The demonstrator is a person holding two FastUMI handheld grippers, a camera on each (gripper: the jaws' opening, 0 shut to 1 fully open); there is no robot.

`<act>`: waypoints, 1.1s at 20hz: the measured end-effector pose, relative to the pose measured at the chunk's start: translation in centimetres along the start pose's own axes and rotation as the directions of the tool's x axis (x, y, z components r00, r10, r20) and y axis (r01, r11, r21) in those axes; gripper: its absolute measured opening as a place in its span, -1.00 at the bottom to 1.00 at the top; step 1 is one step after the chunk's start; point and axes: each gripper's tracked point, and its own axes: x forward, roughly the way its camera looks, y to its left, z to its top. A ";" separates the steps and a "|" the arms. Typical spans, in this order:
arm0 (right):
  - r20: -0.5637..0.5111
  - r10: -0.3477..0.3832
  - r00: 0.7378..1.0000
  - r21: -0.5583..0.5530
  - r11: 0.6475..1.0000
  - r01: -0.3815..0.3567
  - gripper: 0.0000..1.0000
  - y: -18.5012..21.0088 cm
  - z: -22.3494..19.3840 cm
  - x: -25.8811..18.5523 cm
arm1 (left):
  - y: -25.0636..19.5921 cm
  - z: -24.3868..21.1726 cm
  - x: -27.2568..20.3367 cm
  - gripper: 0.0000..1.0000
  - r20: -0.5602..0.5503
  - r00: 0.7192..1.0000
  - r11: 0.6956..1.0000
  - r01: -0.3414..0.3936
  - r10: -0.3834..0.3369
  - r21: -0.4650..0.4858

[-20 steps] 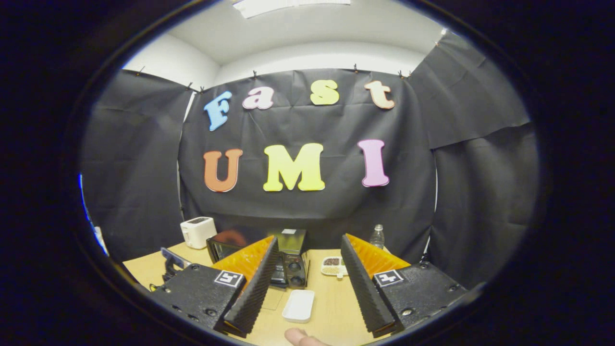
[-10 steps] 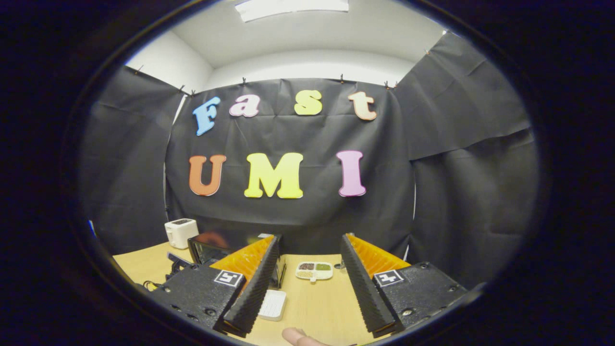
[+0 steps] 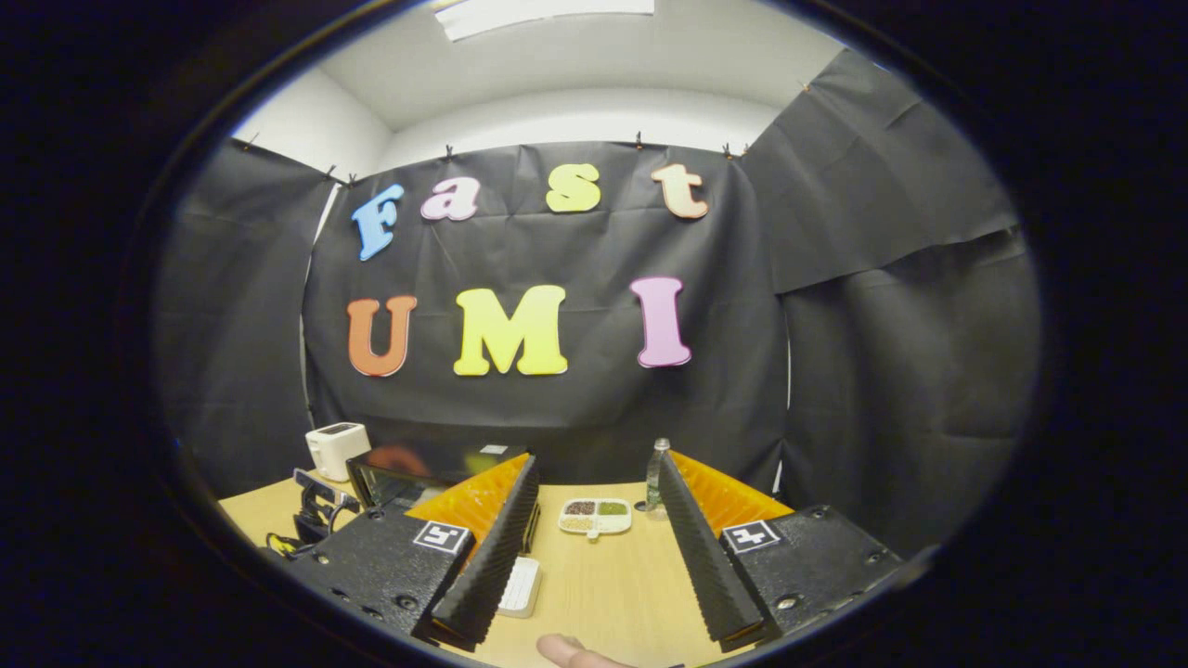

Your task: Open the electric oven with the left hand, put the food in, and close the electric oven.

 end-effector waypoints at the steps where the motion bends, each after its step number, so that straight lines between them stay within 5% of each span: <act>1: 0.007 -0.004 1.000 -0.004 1.000 0.004 0.69 -0.1 0.2 -0.1 | -0.2 0.2 0.1 0.89 -0.001 1.000 1.000 -0.002 0.002 0.004; 22: -0.009 -0.036 0.999 0.015 0.999 0.036 0.69 -1.6 -0.8 -0.1 | 1.3 10.2 -0.8 0.94 0.219 0.975 0.997 -0.051 0.039 0.050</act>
